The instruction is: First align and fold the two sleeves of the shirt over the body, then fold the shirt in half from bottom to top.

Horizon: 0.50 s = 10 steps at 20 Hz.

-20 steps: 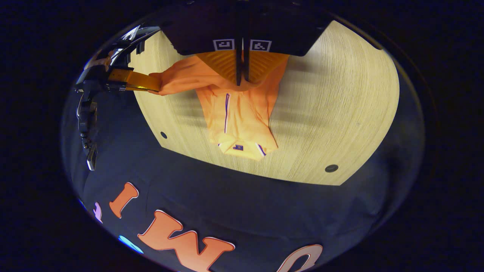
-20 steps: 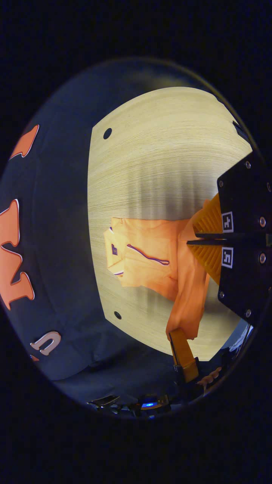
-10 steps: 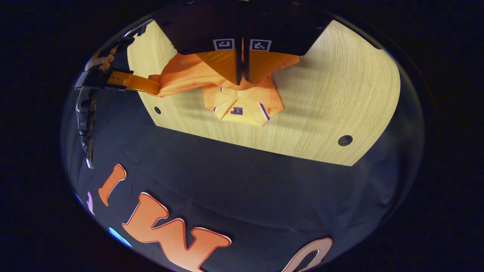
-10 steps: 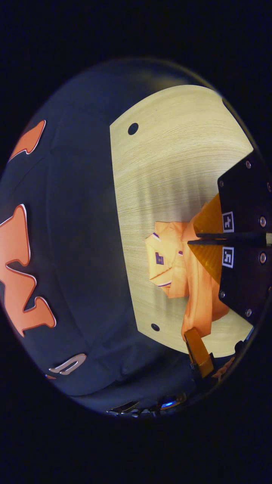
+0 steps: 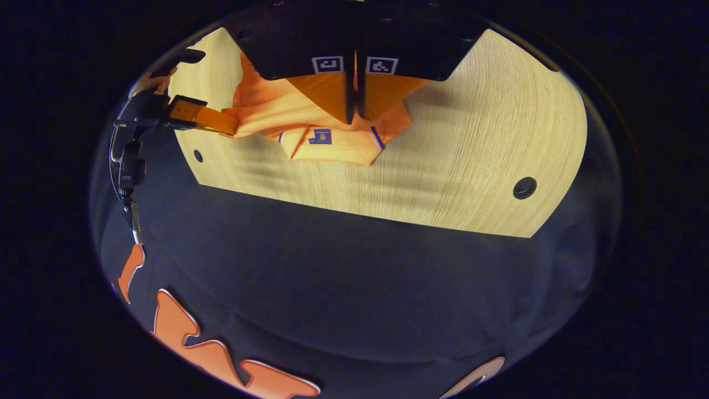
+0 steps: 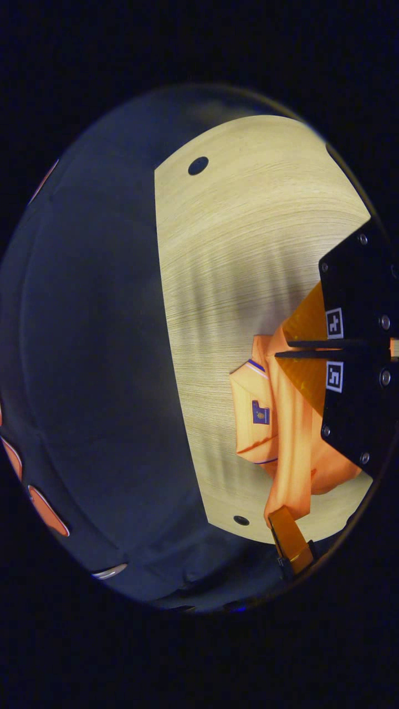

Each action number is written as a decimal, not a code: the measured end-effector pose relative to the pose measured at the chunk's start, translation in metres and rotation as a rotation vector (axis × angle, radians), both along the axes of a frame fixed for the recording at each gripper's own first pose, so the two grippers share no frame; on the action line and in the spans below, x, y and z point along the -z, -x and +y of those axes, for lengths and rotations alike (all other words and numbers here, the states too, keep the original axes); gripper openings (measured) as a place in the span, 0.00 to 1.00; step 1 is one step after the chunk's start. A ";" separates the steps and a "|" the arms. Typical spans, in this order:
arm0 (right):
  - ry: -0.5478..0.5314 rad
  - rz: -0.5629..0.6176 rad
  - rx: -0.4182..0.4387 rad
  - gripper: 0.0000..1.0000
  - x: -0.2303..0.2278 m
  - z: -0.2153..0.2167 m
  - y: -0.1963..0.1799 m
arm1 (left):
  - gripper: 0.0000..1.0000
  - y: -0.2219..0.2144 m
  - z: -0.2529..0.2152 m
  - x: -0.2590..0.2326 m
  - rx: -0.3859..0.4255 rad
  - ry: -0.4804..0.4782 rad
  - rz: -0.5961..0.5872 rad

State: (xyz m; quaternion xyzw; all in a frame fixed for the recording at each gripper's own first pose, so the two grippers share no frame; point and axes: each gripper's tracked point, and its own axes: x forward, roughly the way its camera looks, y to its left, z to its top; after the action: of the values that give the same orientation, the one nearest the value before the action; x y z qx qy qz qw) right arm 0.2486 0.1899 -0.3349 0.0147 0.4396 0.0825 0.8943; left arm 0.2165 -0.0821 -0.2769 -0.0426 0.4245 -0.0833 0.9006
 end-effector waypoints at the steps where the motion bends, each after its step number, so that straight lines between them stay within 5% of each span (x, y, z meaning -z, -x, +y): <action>1: 0.007 -0.010 -0.007 0.01 0.003 0.001 -0.006 | 0.01 -0.004 0.003 0.007 -0.009 -0.007 0.015; 4: 0.047 -0.049 -0.014 0.04 0.001 -0.004 -0.020 | 0.09 -0.018 0.017 0.026 -0.019 -0.043 0.034; 7: 0.069 -0.059 0.005 0.23 -0.010 -0.020 -0.023 | 0.59 -0.030 0.037 0.029 -0.054 -0.092 0.007; 9: 0.083 -0.071 0.026 0.74 -0.009 -0.027 -0.031 | 1.00 -0.035 0.049 0.022 -0.074 -0.112 -0.030; 10: 0.079 -0.077 0.032 1.00 -0.013 -0.027 -0.031 | 0.99 -0.037 0.052 0.020 -0.078 -0.113 -0.042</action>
State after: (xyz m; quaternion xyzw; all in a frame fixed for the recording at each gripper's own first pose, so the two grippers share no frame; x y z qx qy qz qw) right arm 0.2794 0.1632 -0.3223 -0.0169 0.4073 0.0514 0.9117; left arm 0.2535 -0.0299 -0.2967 -0.0065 0.4073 -0.0250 0.9129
